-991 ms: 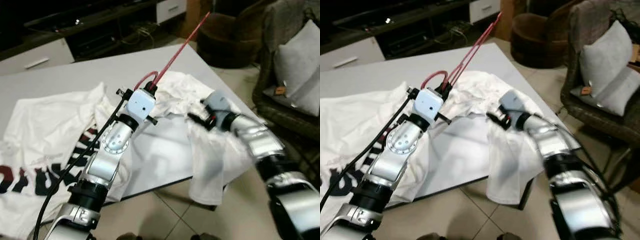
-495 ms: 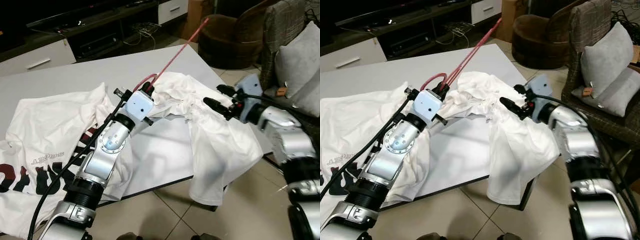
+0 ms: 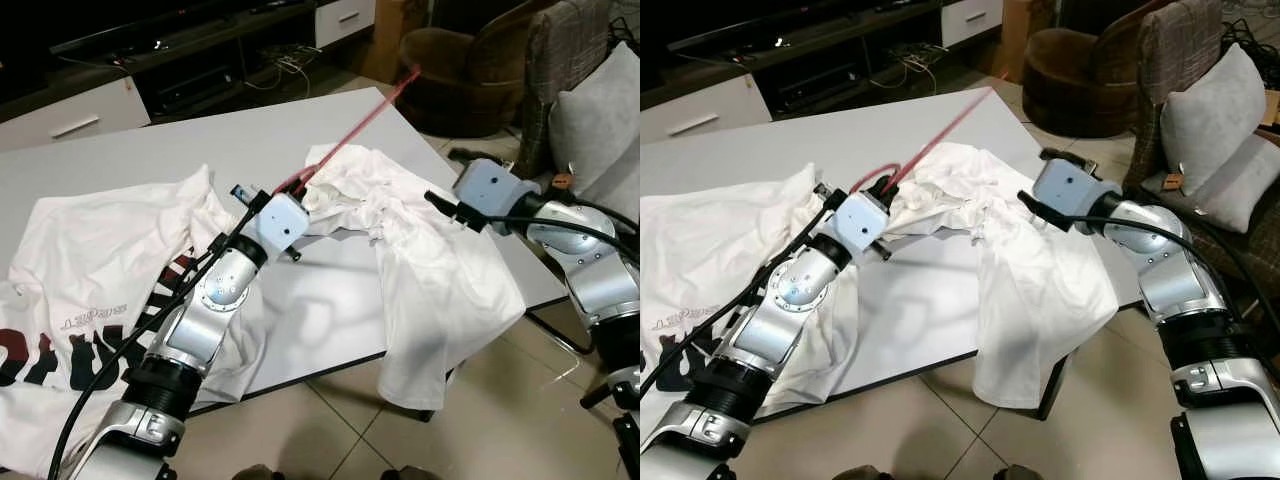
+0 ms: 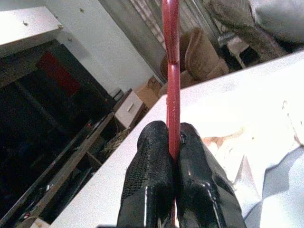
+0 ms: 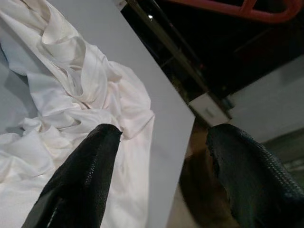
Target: Hang hanger
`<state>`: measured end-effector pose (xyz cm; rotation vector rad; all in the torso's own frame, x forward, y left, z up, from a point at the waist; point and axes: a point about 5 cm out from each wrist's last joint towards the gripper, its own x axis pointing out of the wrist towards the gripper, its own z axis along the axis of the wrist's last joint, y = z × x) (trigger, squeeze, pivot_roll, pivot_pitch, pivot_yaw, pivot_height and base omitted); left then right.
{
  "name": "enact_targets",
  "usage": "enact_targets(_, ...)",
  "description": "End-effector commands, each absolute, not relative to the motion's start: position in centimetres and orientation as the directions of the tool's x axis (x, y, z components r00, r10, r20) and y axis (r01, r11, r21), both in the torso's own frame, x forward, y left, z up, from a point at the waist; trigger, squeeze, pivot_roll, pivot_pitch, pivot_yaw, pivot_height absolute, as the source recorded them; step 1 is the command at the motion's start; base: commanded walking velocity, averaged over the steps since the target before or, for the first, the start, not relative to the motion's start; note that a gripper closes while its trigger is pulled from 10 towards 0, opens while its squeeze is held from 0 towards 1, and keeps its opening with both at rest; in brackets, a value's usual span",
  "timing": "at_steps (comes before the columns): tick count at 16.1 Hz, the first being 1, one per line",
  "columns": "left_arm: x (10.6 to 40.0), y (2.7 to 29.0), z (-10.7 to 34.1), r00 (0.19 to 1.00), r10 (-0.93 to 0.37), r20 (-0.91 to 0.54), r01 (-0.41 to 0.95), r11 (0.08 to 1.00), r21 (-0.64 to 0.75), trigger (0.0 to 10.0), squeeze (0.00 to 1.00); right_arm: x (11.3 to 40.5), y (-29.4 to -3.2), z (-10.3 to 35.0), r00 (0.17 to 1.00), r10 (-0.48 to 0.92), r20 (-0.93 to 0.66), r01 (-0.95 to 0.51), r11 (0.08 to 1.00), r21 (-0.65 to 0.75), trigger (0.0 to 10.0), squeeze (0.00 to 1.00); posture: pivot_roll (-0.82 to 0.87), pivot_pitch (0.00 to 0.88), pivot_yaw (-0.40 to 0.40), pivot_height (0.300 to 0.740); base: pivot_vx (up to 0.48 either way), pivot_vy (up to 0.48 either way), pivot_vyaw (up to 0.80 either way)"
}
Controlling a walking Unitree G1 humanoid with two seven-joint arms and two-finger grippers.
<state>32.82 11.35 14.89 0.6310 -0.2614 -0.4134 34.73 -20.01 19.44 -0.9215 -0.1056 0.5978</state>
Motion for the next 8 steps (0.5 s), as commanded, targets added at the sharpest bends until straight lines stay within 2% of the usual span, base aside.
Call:
enact_targets(1, 33.3, 11.7, 15.4, 0.892, -0.437, 0.11, 0.273, 0.718, 0.64, 10.0, 0.0, 34.7, -19.3, 20.1, 0.824, 0.548, -0.142, -0.419, 0.421, -0.804, 10.0, 0.0, -0.07, 0.0, 0.057, 0.736, 0.0, 0.0, 0.0)
enact_targets(6, 34.4, 13.7, 15.3, 0.939, -0.337, 0.073, 0.206, 0.717, 0.666, 10.0, 0.0, 34.2, -19.5, 20.3, 0.832, 0.549, -0.082, -0.341, 0.387, -0.857, 10.0, 0.0, -0.07, 0.0, 0.064, 0.736, 0.0, 0.0, 0.0)
enact_targets(7, 34.7, 13.9, 15.3, 0.943, -0.327, 0.069, 0.198, 0.712, 0.674, 10.0, 0.0, 34.2, -19.7, 20.5, 0.839, 0.541, -0.063, -0.315, 0.388, -0.866, 10.0, 0.98, -0.08, 0.0, 0.066, 0.736, 0.0, 0.0, 0.0)
enact_targets(8, 34.8, 13.9, 15.4, 0.944, -0.324, 0.068, 0.195, 0.711, 0.676, 10.0, 0.0, 34.2, -19.7, 20.6, 0.84, 0.54, -0.052, -0.305, 0.391, -0.868, 10.0, 0.98, -0.08, 0.0, 0.066, 0.736, 0.0, 0.0, 0.0)
